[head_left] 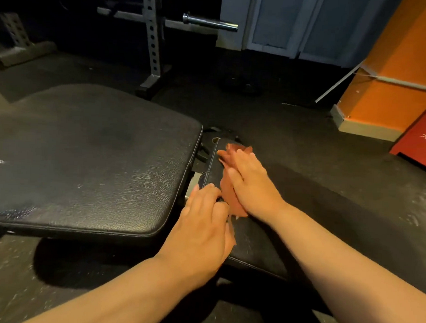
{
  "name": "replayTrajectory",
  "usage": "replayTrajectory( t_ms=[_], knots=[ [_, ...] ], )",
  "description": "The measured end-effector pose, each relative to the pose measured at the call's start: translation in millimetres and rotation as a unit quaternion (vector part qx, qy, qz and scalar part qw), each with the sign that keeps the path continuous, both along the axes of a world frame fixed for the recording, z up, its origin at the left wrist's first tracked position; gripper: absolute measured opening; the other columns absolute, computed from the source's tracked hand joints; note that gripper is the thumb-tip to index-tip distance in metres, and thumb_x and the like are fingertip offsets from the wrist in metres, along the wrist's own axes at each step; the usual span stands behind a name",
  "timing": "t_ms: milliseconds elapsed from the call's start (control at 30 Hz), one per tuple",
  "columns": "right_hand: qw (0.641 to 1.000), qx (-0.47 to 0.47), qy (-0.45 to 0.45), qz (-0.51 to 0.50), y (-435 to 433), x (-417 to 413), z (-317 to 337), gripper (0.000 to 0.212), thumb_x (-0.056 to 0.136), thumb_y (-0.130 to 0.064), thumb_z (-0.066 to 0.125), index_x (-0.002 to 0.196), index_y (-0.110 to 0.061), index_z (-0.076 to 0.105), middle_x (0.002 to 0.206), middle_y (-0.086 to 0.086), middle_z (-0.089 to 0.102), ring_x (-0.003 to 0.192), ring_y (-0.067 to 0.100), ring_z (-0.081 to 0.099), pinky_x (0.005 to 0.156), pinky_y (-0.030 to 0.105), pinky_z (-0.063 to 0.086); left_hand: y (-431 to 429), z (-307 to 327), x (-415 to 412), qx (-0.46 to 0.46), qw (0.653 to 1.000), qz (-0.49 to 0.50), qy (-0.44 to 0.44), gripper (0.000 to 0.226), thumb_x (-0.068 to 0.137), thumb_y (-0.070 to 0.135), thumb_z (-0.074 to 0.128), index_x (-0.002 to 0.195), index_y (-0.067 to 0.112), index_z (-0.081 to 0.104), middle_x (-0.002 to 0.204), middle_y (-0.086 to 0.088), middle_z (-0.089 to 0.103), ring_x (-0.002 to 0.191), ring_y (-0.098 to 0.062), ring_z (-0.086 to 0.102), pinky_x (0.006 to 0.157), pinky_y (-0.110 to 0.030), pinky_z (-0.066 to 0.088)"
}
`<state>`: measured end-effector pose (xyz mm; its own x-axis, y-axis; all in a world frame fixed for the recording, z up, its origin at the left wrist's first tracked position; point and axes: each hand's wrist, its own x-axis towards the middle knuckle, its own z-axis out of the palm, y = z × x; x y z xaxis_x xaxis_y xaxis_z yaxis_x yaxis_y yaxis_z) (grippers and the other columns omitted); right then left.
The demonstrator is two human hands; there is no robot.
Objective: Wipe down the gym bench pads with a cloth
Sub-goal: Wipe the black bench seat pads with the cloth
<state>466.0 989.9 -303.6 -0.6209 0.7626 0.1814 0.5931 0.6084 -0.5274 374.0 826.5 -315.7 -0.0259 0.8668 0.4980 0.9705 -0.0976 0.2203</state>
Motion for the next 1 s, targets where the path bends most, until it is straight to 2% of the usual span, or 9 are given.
replayTrajectory(
  t_ms=[67, 167, 267, 367, 567, 667, 733, 900, 1000],
  knots=[
    [0.996, 0.001, 0.025, 0.085, -45, 24, -1, 0.051, 0.107, -0.033, 0.041, 0.155, -0.035, 0.026, 0.158, -0.021, 0.019, 0.151, 0.003, 0.000, 0.120, 0.020, 0.001, 0, -1, 0, 0.004, 1.000, -0.003, -0.005, 0.015, 0.086, 0.014, 0.054, 0.098, 0.006, 0.058, 0.115, -0.013, 0.051, 0.117, -0.033, 0.049, 0.115, -0.059, 0.026],
    [0.989, 0.004, -0.027, 0.146, -31, 42, 7, 0.051, 0.107, -0.040, 0.034, 0.154, -0.043, 0.013, 0.161, -0.025, 0.007, 0.151, -0.002, -0.003, 0.119, 0.021, -0.004, -1, 2, 1, -0.007, 1.000, -0.006, -0.002, 0.017, 0.082, 0.013, 0.061, 0.098, 0.008, 0.059, 0.109, -0.010, 0.051, 0.107, -0.030, 0.050, 0.110, -0.057, 0.034],
    [0.998, -0.012, -0.036, 0.057, 22, 22, 11, 0.048, 0.108, -0.028, 0.035, 0.155, -0.033, 0.027, 0.157, -0.004, 0.033, 0.145, 0.017, 0.028, 0.112, 0.025, 0.017, -3, 7, 1, -0.033, 0.999, -0.004, 0.018, 0.015, 0.088, 0.019, 0.055, 0.098, 0.009, 0.059, 0.109, -0.012, 0.051, 0.104, -0.033, 0.051, 0.099, -0.047, 0.046],
    [0.997, 0.003, -0.041, -0.067, 32, -3, 9, 0.041, 0.105, -0.025, 0.030, 0.142, -0.016, 0.043, 0.140, 0.009, 0.048, 0.131, 0.029, 0.044, 0.110, 0.048, 0.036, -13, 6, 0, -0.049, 0.999, -0.008, 0.015, 0.029, 0.093, 0.027, 0.044, 0.108, 0.010, 0.061, 0.122, -0.012, 0.053, 0.126, -0.034, 0.051, 0.109, -0.044, 0.043],
    [0.997, 0.002, 0.046, 0.064, -53, 12, 6, 0.047, 0.107, -0.025, 0.040, 0.153, -0.033, 0.035, 0.156, -0.018, 0.031, 0.148, -0.001, 0.016, 0.117, 0.021, 0.014, -45, 13, -17, -0.072, 0.996, -0.041, 0.013, 0.043, 0.092, 0.024, 0.040, 0.131, 0.013, 0.055, 0.146, -0.009, 0.047, 0.143, -0.026, 0.037, 0.121, -0.037, 0.026],
    [0.993, -0.012, 0.087, 0.080, -72, -5, 26, 0.044, 0.107, -0.024, 0.039, 0.132, -0.060, 0.040, 0.136, -0.035, 0.044, 0.133, -0.016, 0.034, 0.109, 0.011, 0.028, -66, 24, -34, -0.068, 0.996, -0.052, 0.009, 0.050, 0.084, 0.018, 0.039, 0.129, 0.008, 0.056, 0.139, -0.010, 0.051, 0.136, -0.027, 0.043, 0.120, -0.038, 0.025],
    [0.988, -0.011, 0.101, 0.116, -90, -35, 39, 0.043, 0.107, -0.023, 0.038, 0.125, -0.062, 0.038, 0.128, -0.043, 0.042, 0.130, -0.016, 0.038, 0.106, 0.009, 0.029, -80, 28, -48, -0.062, 0.997, -0.040, -0.011, 0.050, 0.082, 0.015, 0.042, 0.129, 0.004, 0.055, 0.136, -0.013, 0.052, 0.131, -0.030, 0.046, 0.119, -0.040, 0.027],
    [0.980, 0.076, -0.011, 0.183, -87, -115, 35, 0.042, 0.108, -0.023, 0.037, 0.149, -0.022, 0.044, 0.159, 0.006, 0.036, 0.152, 0.026, 0.020, 0.123, 0.036, 0.010, -111, 31, -84, -0.071, 0.997, -0.018, -0.025, 0.052, 0.079, 0.011, 0.045, 0.129, 0.000, 0.055, 0.140, -0.018, 0.047, 0.136, -0.033, 0.040, 0.121, -0.043, 0.023],
    [0.989, 0.062, -0.051, 0.121, -90, -139, 45, 0.042, 0.108, -0.020, 0.036, 0.149, -0.016, 0.044, 0.156, 0.012, 0.040, 0.150, 0.030, 0.023, 0.120, 0.039, 0.015, -133, 33, -91, -0.092, 0.996, -0.006, -0.009, 0.059, 0.077, 0.014, 0.046, 0.134, 0.000, 0.052, 0.141, -0.018, 0.045, 0.136, -0.035, 0.039, 0.121, -0.046, 0.020]
  ],
)
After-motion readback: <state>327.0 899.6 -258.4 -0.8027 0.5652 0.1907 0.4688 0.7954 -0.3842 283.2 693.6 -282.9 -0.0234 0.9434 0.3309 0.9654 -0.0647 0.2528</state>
